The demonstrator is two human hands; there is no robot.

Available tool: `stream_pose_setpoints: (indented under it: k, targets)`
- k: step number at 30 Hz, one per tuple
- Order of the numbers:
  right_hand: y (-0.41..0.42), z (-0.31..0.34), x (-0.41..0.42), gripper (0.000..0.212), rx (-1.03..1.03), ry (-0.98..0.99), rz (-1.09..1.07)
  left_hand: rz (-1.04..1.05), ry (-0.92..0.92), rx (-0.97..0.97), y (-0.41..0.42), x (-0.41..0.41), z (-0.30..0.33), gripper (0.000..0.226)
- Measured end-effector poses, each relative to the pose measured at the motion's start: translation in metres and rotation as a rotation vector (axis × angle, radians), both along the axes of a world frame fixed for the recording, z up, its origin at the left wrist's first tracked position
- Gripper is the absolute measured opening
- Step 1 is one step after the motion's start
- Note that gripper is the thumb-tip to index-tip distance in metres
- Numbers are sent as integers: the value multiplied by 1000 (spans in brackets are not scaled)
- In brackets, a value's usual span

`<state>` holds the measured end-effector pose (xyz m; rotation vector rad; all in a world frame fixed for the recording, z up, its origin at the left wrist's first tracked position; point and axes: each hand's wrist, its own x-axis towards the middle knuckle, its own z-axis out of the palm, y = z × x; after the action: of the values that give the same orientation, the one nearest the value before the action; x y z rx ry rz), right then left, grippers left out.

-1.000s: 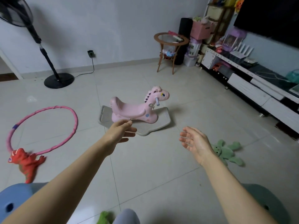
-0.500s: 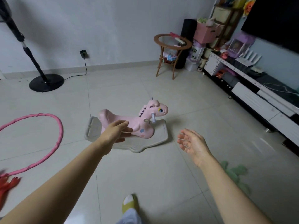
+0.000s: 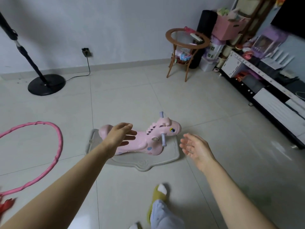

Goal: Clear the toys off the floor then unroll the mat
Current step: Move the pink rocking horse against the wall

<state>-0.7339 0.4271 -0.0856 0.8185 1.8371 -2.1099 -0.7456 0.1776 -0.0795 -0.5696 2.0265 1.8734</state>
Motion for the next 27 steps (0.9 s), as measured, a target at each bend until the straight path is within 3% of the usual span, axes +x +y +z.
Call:
stream_pose_setpoints:
  k: [13,20,27]
  targets:
    - [-38,-65,-203,14,-90,-159,115,141,-110,-111,-24,-158,-43,29]
    - [-58,-121,-224,12,-2,-344,117,148,-203,-117,-41,-193,-86,24]
    - [-64,-188,-228,16,202,-367,136,39,-249,-262,-64,-216,-151,18]
